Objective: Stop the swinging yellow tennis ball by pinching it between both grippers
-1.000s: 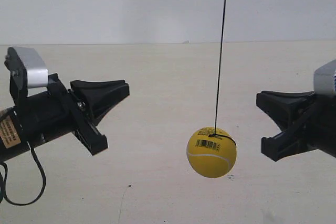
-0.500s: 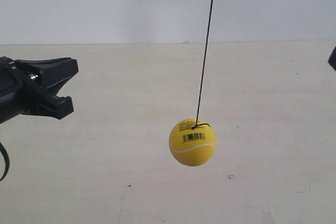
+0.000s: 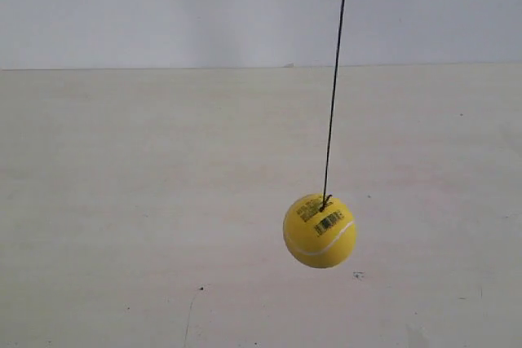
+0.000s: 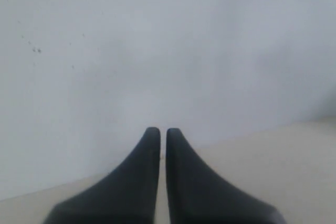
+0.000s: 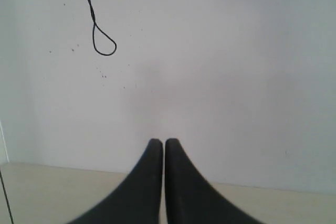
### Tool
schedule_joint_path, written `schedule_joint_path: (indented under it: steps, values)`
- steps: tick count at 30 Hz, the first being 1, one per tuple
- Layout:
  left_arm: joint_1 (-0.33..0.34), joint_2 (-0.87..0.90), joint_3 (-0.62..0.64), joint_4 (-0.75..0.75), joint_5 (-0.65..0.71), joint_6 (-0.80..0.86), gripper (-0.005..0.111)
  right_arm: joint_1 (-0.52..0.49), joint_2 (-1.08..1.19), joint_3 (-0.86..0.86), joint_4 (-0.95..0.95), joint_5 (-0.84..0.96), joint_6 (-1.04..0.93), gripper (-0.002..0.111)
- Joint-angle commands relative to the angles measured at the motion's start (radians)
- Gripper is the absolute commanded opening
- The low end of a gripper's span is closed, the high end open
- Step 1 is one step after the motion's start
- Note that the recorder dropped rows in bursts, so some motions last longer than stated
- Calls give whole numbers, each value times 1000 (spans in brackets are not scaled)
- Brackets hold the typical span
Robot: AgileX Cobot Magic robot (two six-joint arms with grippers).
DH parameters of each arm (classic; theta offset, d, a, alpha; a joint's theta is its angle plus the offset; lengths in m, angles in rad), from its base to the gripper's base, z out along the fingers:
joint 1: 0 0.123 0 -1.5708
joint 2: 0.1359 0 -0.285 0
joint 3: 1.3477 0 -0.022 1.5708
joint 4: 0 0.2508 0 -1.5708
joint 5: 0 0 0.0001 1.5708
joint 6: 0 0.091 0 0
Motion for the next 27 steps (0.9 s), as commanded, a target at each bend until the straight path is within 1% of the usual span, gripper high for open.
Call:
schedule_joint_path:
  steps: [1,13,20,27]
  values:
    - [2,-152,4,-12,71,-5,5,0,-46,-3,0,25,4,0]
    - [2,-439,4,-12,167,-5,5,0,-60,-3,0,35,15,0]
    - [2,-529,4,-12,172,-5,5,0,-60,-3,0,48,15,0]
    - [2,-569,4,-12,252,-5,5,0,-60,-3,0,68,25,0]
